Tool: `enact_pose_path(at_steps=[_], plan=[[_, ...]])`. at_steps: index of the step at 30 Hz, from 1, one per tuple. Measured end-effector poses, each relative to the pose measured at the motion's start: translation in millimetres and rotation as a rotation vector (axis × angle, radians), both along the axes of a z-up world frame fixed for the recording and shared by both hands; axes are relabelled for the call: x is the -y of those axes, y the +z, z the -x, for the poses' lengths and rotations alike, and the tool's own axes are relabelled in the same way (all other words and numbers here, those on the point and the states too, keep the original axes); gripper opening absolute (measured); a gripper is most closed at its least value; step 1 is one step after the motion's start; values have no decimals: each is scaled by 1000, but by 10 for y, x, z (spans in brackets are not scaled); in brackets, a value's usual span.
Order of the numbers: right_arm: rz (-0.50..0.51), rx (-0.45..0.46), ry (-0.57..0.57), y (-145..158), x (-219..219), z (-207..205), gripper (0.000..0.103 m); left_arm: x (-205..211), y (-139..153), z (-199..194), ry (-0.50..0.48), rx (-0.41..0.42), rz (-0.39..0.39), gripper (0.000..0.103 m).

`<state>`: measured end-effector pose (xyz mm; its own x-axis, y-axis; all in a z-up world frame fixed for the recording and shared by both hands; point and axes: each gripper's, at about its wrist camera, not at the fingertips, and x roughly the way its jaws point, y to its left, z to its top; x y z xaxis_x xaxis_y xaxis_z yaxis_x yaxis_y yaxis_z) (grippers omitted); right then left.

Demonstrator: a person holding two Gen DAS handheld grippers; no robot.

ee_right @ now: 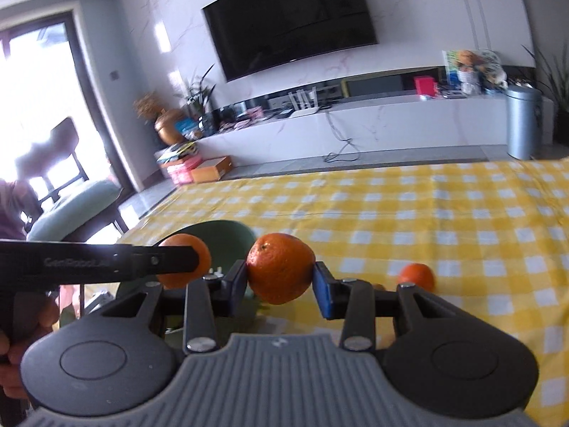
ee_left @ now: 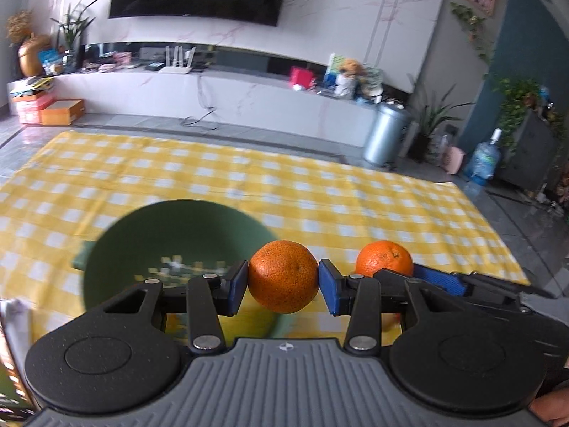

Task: Organize fruits
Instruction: 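Lift the tangerine with the left tool while the right tool carries its tangerine to the colander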

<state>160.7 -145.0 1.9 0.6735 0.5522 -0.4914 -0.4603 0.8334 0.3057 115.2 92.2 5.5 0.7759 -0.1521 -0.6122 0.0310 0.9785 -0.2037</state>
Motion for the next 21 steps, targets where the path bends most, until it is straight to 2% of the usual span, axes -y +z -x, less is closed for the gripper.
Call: enact_pose_path(at_steps=[4,11,21], plan=[[68,8,72,58,-386,-95,37,-258,-94,-72,72,17,6,49],[200,17,153,70,-900,-328,37,-549,-277,-271,155,-33,19,49],[354,0,255,-74,-1331,-610,37,-744,-462,-396,203,-83,23,49]])
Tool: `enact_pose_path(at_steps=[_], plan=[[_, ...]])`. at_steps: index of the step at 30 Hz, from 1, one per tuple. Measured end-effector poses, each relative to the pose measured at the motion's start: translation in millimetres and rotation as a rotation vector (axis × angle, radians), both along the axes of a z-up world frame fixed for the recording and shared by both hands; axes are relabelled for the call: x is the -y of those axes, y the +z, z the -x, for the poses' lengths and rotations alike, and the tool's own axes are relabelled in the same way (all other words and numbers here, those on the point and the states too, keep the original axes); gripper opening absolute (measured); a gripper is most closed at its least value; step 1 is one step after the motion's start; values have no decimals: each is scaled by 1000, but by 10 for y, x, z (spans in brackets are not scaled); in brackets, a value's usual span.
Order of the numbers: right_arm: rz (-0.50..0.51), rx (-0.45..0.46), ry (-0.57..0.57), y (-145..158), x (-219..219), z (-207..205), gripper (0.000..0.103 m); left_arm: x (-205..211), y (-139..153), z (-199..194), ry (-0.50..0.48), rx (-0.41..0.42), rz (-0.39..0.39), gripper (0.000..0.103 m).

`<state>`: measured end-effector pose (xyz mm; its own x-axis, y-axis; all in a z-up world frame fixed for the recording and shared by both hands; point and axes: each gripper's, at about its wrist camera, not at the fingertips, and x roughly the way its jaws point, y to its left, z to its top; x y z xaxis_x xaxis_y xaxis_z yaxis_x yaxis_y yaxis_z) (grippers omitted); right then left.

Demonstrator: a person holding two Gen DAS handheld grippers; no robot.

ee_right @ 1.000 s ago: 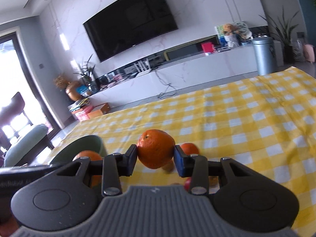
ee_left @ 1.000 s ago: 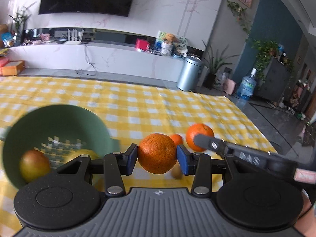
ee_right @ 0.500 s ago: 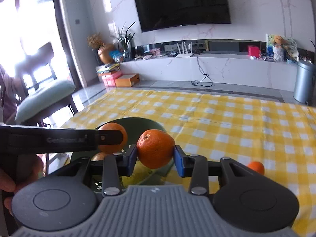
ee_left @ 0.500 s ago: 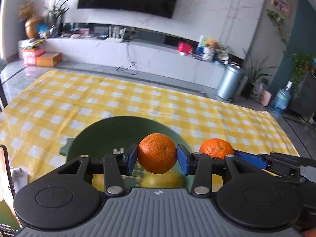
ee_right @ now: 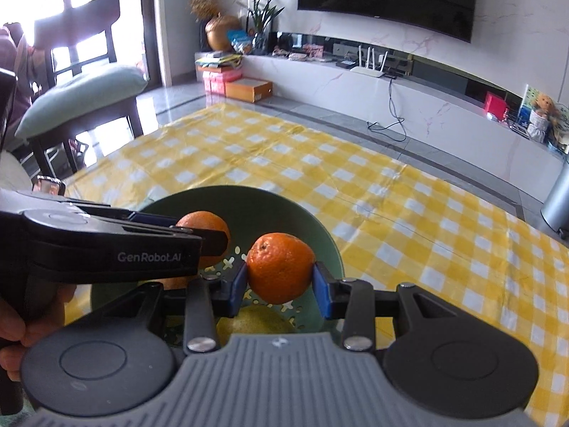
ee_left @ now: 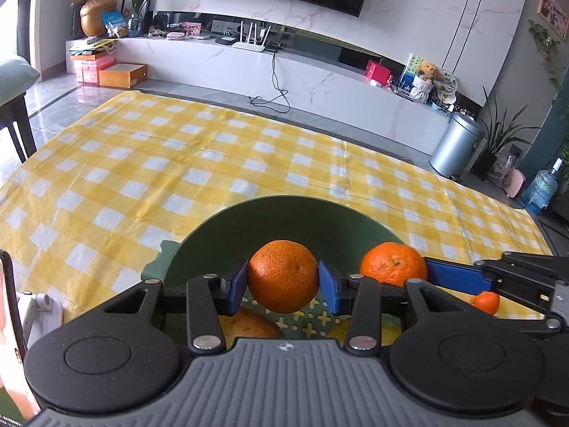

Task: Organize fruits
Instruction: 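Lift the tangerine with the left tool while the right tool carries its tangerine to the colander, then lower the tangerine into the colander with the left tool while the right tool releases its tangerine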

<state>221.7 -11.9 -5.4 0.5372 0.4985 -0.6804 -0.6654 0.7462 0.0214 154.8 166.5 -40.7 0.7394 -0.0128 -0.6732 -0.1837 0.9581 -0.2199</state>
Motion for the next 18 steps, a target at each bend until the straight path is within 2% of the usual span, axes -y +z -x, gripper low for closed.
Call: enact_pose_path(at_steps=[10,18], plan=[[80,-57,51,-233,-210,-159,37,17,-119,-84,-18,-39,-13,49],[117,-64,77,-265,-272,-238,37,2,-140,-108,-16,-47,1,49]])
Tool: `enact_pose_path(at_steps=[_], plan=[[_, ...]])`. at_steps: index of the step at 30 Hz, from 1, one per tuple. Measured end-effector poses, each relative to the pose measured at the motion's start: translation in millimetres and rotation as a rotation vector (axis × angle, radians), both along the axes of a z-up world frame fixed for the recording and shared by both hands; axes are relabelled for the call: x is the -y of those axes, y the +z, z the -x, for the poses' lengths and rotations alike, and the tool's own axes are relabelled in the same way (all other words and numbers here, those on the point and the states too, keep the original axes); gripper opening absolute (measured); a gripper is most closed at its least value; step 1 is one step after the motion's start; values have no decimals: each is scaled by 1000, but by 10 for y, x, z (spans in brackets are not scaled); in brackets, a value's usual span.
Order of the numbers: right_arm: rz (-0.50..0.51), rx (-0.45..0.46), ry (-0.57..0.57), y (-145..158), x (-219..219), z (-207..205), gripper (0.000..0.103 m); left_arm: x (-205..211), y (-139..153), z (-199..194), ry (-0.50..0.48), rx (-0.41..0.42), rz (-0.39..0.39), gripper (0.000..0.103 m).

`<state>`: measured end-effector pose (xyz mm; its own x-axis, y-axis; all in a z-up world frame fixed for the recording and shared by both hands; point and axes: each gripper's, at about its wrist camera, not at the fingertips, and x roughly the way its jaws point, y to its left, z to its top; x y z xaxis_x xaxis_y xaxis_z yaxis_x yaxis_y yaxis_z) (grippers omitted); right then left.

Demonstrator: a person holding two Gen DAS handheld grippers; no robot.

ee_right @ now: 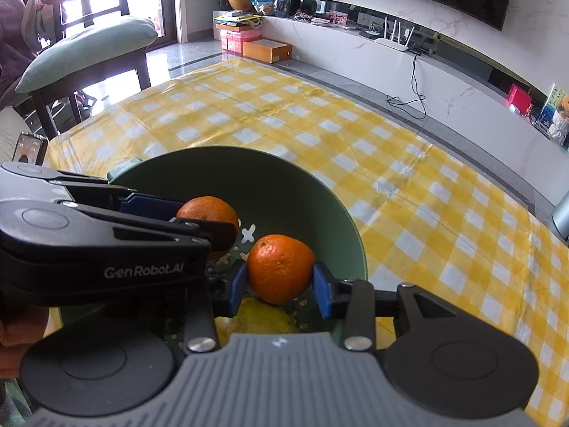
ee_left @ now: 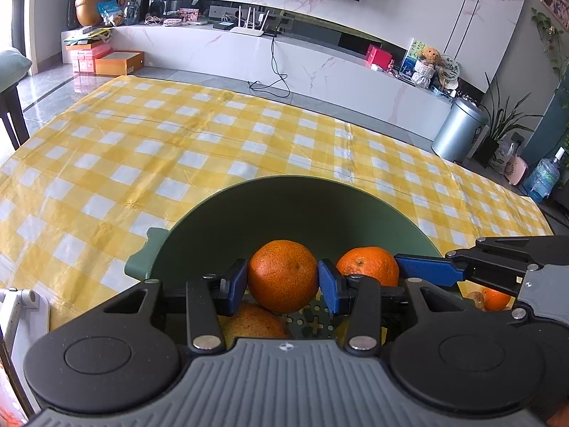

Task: Organize fruits
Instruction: 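Lower the tangerine into the colander with the left tool while the right tool releases its tangerine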

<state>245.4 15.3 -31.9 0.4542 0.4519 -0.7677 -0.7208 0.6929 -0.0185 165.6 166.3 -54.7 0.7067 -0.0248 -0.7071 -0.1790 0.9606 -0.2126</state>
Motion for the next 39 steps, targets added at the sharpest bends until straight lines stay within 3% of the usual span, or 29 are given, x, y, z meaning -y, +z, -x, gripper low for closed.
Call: enact_pose_path(at_steps=[14,19,26,28,35,39], plan=[[21,-7,-11,-38,-20,-27,38,40,-1,10,-8,7,-22,52],[12,-4,-23,23,16,-13,40,60,54,70,-4,36,-35,59],[-21,30,-48,206,191,100,53,162,218,211,-31,135,-83,65],[-29,52,-66,268,263,159,61,216,265,266,-45,169,-100,65],[-100,111,-126,499,690,458,63,441,451,508,-106,264,-147,65],[-152,116,-194,548,1011,638,63,588,525,628,-179,282,-114,69]])
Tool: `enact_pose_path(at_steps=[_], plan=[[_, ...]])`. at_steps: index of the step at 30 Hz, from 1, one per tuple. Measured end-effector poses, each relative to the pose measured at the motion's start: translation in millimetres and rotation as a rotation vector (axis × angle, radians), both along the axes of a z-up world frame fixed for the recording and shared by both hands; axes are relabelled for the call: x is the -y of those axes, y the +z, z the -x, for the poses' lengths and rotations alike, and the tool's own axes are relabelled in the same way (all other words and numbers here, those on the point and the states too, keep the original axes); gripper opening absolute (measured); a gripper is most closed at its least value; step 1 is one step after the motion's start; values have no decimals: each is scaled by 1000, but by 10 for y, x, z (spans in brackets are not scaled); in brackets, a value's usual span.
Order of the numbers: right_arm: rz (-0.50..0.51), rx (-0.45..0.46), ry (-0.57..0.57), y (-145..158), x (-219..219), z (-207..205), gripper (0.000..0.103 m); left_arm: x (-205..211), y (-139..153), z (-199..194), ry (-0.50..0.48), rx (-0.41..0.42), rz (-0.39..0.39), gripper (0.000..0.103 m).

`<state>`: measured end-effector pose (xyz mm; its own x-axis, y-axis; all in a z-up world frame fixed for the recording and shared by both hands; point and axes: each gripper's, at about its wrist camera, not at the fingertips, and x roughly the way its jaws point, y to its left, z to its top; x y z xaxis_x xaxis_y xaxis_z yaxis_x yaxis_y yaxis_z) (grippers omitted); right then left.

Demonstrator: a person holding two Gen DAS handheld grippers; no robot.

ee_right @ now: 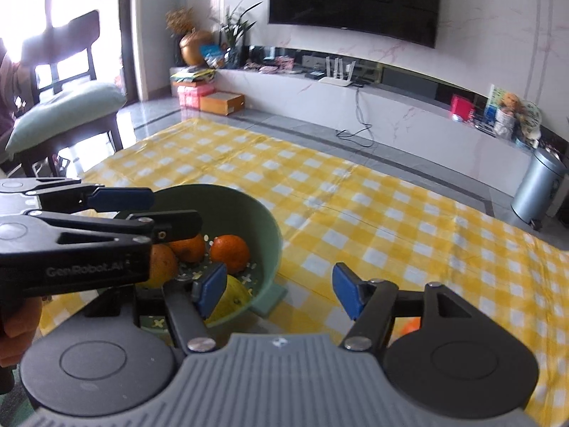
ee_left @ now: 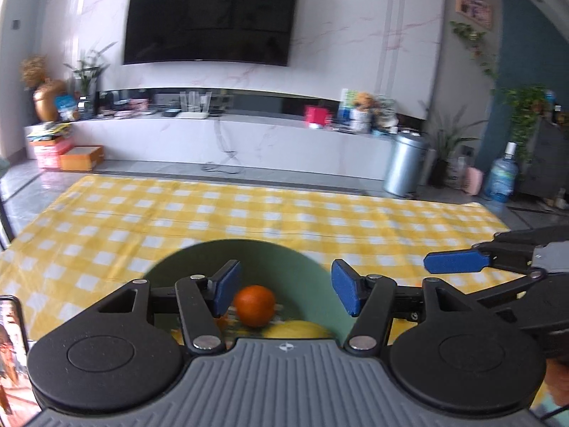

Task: Organize fruits
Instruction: 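Lower the tangerine into the colander with the left tool while the right tool releases its tangerine, then withdraw both tools from the colander back over the remaining fruit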

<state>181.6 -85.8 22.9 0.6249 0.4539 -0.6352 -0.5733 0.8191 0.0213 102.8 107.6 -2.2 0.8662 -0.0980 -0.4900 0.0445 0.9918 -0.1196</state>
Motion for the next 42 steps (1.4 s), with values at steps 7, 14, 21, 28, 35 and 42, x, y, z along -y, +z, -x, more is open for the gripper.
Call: enact_pose_path(at_steps=[7,14,21,28,35,42], plan=[[-49,-6,-143,-112,601,349,67,341,67,140,-122,-45,6,69],[-52,-16,-267,-276,1112,578,69,597,-34,225,-199,-147,25,69],[-113,-76,-329,-471,1392,641,72,582,-273,271,-199,-282,69,69],[-172,-114,-350,-550,1487,619,76,514,-426,336,-131,-322,68,69],[-211,-171,-388,-625,1555,553,76,560,-586,312,-94,-327,53,69],[-209,-192,-384,-672,1544,513,77,747,-705,204,-100,-303,-8,70]])
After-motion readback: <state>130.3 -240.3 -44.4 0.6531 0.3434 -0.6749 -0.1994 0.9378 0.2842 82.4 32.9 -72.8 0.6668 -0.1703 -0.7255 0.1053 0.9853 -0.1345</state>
